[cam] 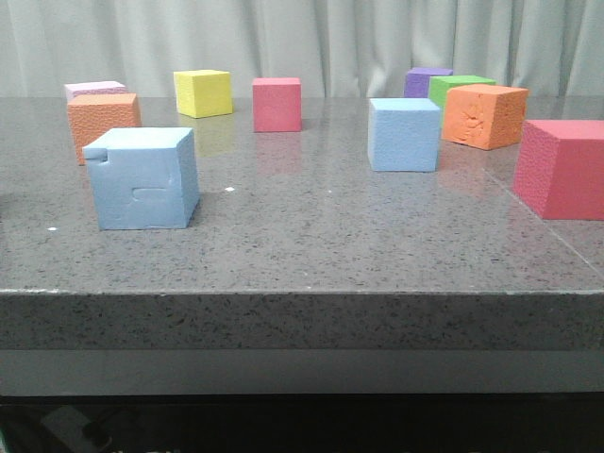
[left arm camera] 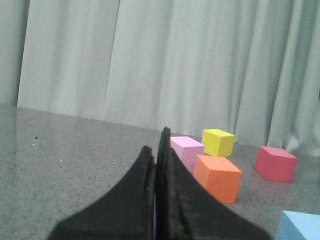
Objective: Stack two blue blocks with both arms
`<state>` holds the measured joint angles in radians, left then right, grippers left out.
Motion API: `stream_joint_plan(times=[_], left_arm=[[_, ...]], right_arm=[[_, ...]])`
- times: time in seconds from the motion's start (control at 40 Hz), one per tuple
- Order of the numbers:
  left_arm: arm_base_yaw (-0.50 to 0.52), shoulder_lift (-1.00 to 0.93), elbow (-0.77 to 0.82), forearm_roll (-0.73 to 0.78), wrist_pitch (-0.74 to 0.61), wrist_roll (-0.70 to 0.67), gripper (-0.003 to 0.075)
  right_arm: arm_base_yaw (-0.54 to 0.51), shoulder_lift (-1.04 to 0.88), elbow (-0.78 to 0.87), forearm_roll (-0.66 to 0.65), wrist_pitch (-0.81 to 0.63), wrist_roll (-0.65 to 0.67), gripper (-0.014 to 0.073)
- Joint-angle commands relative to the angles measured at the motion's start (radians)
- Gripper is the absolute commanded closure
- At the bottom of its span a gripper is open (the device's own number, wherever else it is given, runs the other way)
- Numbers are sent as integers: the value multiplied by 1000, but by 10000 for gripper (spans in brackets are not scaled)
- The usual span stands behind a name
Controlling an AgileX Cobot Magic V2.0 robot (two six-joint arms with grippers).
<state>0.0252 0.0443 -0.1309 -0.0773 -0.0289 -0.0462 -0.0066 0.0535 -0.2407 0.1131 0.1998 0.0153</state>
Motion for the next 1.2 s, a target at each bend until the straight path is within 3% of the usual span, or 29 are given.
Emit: stream_joint_plan(times=[0.0, 0.2, 0.4, 0.83, 0.98, 1.08, 1.18], left_arm=[[4, 98, -116, 62, -16, -2, 738], [4, 329, -335, 77, 191, -2, 738], [4, 524, -493, 77, 320, -2, 738], [2, 573, -525, 72, 313, -2, 738], [2, 573, -525, 72, 313, -2, 661], [2, 573, -525, 72, 313, -2, 526], [2, 573, -525, 72, 313, -2, 327]], right_arm=[[-5, 107, -140, 7, 17, -8, 659], [-5, 326, -396, 7, 174, -8, 659], [-5, 479, -535, 55, 293, -8, 659], [-5, 502, -544, 94, 288, -8, 643], [-5, 502, -544, 92, 287, -9, 484], [-5, 502, -544, 92, 287, -9, 277], [-5, 502, -544, 92, 287, -9, 75]])
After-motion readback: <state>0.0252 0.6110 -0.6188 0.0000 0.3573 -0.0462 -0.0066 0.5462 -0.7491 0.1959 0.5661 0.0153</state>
